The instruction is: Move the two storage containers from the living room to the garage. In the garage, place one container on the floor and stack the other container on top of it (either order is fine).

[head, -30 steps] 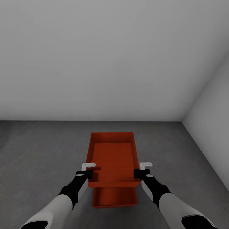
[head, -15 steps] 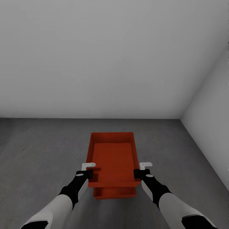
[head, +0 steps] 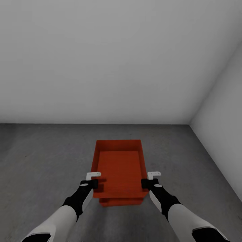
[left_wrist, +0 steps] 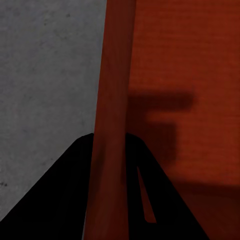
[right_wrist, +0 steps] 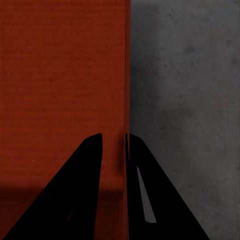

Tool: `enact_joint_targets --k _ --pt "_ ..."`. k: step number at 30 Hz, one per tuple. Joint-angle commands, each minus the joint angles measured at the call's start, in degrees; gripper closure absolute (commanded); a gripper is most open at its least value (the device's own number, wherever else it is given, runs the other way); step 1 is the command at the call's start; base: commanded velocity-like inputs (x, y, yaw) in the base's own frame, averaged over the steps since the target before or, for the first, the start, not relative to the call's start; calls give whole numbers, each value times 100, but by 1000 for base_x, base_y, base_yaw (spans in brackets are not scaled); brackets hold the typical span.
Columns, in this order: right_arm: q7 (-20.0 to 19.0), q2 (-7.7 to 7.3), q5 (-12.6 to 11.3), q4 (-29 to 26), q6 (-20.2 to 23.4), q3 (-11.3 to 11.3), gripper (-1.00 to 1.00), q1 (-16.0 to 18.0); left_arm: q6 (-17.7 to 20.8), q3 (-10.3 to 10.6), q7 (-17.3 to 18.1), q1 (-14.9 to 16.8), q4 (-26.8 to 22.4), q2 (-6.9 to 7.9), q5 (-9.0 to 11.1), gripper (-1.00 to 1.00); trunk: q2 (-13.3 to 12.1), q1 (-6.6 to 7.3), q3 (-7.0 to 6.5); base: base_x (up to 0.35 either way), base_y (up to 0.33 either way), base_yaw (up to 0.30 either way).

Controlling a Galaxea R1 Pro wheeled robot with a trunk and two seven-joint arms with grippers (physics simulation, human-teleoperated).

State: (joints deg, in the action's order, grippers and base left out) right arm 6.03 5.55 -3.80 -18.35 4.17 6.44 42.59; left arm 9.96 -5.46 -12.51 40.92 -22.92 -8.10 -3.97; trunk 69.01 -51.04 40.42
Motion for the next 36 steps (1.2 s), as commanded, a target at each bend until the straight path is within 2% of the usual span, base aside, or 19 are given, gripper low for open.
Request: enact_joint_targets --k 1,13,36 --pt "-5 -1 -130 -5 32 6 100 -3 50 -237 -349 4 -301 -7 195 100 3 0 5 -2 0 0" --pt "-5 -9 -130 -3 40 6 100 -3 50 -237 -349 4 -301 -7 195 100 3 0 5 0 0 108" --pt "-5 -10 -130 -3 39 6 100 -4 51 -237 -349 4 -301 -17 195 100 3 0 5 0 -13 4"
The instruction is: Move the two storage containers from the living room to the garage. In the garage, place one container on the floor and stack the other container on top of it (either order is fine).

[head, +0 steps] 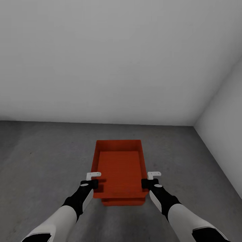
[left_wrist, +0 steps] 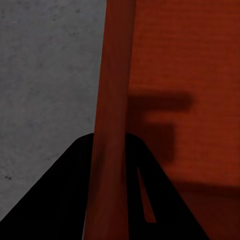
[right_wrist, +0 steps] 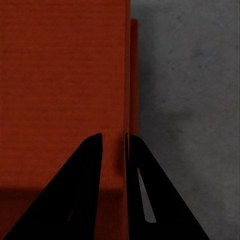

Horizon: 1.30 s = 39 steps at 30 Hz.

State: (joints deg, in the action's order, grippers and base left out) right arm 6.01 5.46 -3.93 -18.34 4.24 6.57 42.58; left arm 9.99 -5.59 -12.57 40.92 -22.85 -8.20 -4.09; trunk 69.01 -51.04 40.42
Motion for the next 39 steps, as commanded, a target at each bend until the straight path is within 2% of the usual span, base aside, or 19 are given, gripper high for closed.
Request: enact_joint_targets --k 1,39 --pt "-2 -1 -117 -4 29 -7 100 -1 50 -226 -343 4 -308 -7 207 100 3 0 5 0 -36 0" --pt "-4 -1 -117 -4 28 -7 100 -2 48 -224 -349 4 -309 -15 207 100 3 0 5 -24 -24 0"
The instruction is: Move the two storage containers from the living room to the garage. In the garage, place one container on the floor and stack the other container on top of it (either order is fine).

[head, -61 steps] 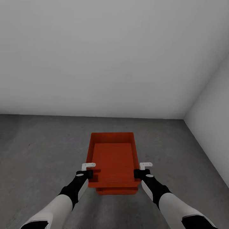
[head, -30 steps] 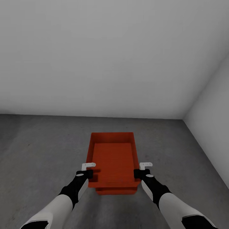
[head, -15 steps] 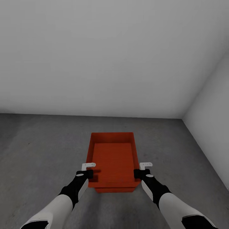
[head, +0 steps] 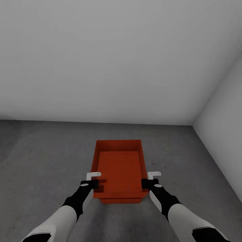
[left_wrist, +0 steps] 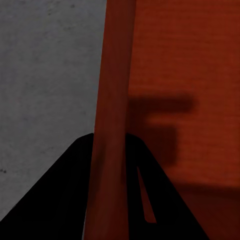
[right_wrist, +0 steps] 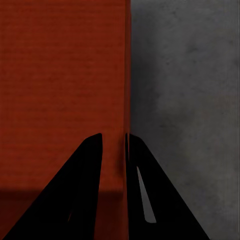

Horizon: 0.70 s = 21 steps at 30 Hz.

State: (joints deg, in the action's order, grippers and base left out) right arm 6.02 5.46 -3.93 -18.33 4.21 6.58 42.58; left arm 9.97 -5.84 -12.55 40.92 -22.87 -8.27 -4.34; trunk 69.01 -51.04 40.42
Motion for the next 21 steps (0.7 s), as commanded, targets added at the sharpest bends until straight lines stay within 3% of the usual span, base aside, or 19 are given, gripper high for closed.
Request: enact_joint_targets --k 1,21 --pt "-5 -1 -117 -6 33 -7 100 -3 49 -195 -352 4 -306 -8 232 100 3 0 5 0 -124 0" --pt "-4 -1 -117 -4 33 -7 100 2 49 -190 -346 4 -310 -8 232 100 3 0 5 0 -19 0"
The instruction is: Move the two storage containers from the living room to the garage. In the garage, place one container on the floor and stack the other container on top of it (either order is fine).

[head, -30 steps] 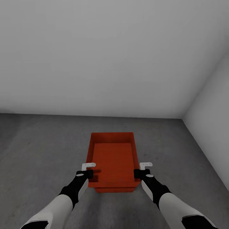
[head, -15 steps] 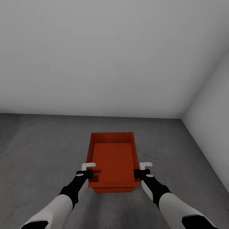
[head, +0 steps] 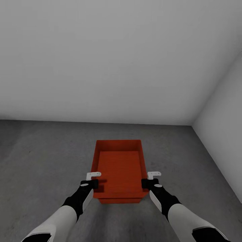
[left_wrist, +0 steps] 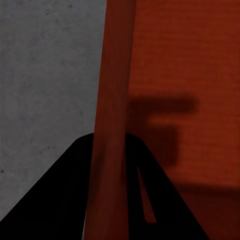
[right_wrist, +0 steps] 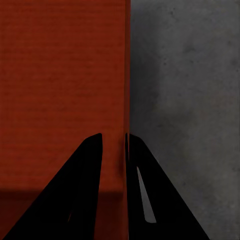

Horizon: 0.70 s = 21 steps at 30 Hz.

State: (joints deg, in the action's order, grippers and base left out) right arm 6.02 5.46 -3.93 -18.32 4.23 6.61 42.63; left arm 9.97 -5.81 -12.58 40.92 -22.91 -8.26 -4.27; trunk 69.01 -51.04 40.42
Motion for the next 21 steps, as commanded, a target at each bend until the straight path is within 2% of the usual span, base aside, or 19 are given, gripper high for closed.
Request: enact_joint_targets --k 1,13,21 --pt "-4 -1 -117 -5 32 -11 100 -3 49 -193 -342 4 -306 -8 225 100 3 0 4 0 0 0" --pt "-3 0 -117 -5 26 -11 100 -7 49 -193 -342 4 -302 -8 225 100 3 0 4 0 0 0" --pt "-3 -1 -117 -5 26 -11 100 -7 49 -200 -342 4 -302 -3 226 100 324 -176 148 0 0 0"
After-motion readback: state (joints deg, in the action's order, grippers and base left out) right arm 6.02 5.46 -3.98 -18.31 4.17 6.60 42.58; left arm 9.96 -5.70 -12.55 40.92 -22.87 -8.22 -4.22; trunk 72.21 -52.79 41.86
